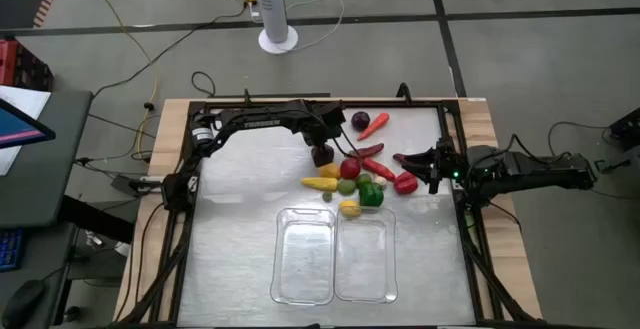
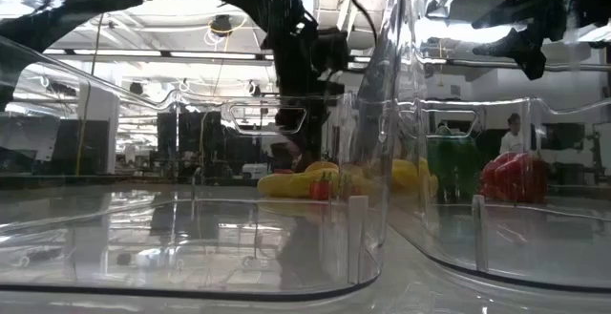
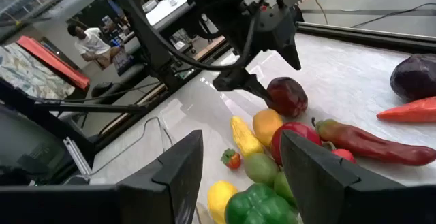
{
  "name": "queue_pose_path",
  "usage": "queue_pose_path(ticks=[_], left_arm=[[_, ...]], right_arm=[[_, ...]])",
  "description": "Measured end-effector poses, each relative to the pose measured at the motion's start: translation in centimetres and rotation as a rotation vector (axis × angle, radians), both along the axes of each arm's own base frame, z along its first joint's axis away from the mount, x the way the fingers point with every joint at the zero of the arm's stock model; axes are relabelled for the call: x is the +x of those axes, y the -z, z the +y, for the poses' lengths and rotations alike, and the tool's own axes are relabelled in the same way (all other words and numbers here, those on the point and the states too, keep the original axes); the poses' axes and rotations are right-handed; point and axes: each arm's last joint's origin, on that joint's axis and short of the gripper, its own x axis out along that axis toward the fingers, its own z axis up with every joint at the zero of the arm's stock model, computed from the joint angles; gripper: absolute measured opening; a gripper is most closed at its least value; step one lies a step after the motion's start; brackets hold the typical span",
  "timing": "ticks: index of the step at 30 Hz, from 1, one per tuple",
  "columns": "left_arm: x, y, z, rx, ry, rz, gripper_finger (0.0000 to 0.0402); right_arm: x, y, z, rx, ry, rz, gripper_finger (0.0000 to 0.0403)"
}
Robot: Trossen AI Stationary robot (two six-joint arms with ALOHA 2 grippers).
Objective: Sort produce into baskets
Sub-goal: Put the apple into the left transparent bin
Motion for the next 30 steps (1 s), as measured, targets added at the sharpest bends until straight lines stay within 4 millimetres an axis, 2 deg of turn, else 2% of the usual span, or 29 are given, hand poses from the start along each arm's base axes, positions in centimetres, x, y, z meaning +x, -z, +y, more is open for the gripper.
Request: queue_pose_path(ticks=[5,20,30], left_arm=[[-0.77,0.89,0.58,-0.010,-0.003,0.044,0.0360],[-0.43,0.77,0.78,-0.007,0.132,0.000,0.0273],[-0.44,0.73,0.77,-0.018,0.091,-0.005,0.0248]], right_arm=[[0.05,0.04,-0.03,-0.002,0.008,0.004,0.0221],[0.07,-0.04,-0.03,0.017,0.013,-0.011,0.0221],[0.07,-0.05,-0.03,0.019,0.013,-0.011,0.0221]])
